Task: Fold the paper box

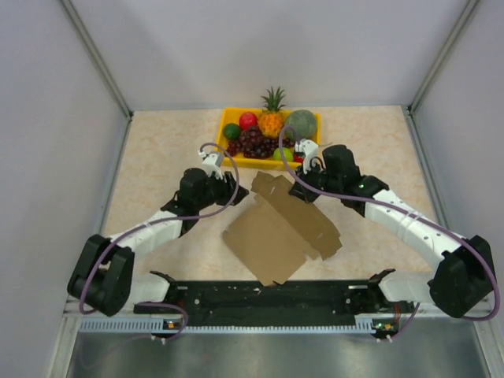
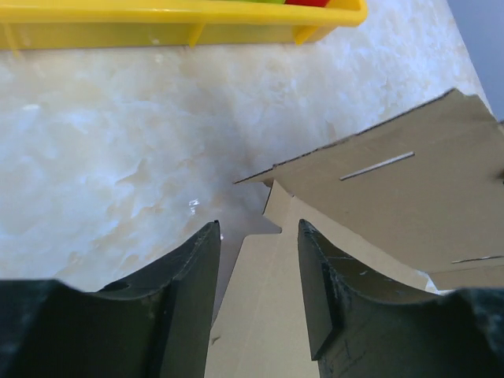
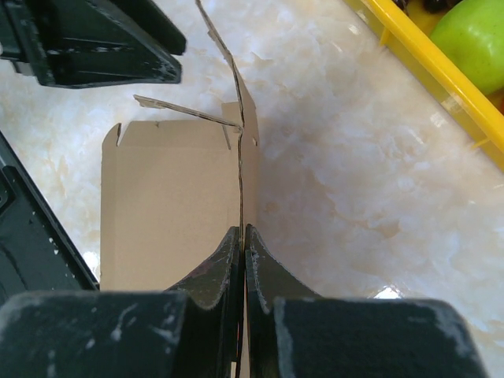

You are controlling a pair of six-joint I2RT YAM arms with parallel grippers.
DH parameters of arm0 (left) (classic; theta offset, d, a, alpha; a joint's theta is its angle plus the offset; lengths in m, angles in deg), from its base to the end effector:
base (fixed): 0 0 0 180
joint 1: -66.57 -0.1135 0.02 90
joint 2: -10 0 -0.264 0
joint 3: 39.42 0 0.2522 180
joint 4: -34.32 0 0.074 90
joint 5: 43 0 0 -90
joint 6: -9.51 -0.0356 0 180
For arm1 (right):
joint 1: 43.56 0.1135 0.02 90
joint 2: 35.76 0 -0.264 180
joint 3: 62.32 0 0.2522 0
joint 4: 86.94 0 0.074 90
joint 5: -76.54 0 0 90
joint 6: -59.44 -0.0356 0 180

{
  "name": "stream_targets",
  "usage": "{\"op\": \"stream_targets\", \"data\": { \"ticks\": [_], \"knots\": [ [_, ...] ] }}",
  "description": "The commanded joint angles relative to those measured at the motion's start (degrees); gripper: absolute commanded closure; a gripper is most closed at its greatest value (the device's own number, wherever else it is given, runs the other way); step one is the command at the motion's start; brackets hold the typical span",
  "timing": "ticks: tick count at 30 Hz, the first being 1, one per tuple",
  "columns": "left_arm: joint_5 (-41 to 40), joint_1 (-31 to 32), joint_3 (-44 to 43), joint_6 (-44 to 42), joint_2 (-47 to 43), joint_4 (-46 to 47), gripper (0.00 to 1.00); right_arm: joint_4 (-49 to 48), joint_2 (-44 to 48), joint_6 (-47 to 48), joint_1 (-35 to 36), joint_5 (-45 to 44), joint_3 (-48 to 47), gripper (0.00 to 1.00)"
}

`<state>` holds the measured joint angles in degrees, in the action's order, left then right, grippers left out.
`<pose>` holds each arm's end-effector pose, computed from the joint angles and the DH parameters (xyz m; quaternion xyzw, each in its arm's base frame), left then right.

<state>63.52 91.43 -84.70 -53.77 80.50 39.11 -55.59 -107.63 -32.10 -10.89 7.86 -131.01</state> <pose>0.2329 -0.1191 0.2172 0.0688 0.8140 -0.3519 0.4570 0.2270 0.1609 0.2897 -0.3163 0.8148 0.2910 0.3890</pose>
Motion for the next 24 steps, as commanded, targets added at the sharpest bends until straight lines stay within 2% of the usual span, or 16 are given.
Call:
{"op": "stream_targets", "data": {
  "ticks": [1, 6, 12, 18, 22, 24],
  "knots": [
    [8.25, -0.17, -6.52, -1.67, 7.97, -1.58, 0.49, -0.09, 0.69, 0.13, 1.35, -0.49, 0.09, 1.00],
    [11.44, 0.54, -1.61, -0.79, 11.59, 10.88, 0.48, -0.09, -0.02, 0.05, 1.26, -0.14, -0.61, 1.00],
    [12.49, 2.64, -1.78, -0.71, 14.23, 14.84, 0.50, -0.18, -0.37, -0.04, 1.26, 0.12, -1.05, 1.00],
    [12.05, 5.02, -2.66, 0.52, 16.25, 16.43, 0.58, -0.18, -0.37, -0.30, 1.26, 0.39, -1.22, 1.00],
    [11.44, 5.63, -2.92, 0.79, 17.04, 16.87, 0.58, -0.18, -0.37, -0.30, 1.26, 0.39, -1.49, 1.00],
    [10.56, 5.81, -2.31, 0.18, 15.99, 16.70, 0.53, -0.18, -0.37, -0.30, 1.26, 0.39, -1.66, 1.00]
  ]
}}
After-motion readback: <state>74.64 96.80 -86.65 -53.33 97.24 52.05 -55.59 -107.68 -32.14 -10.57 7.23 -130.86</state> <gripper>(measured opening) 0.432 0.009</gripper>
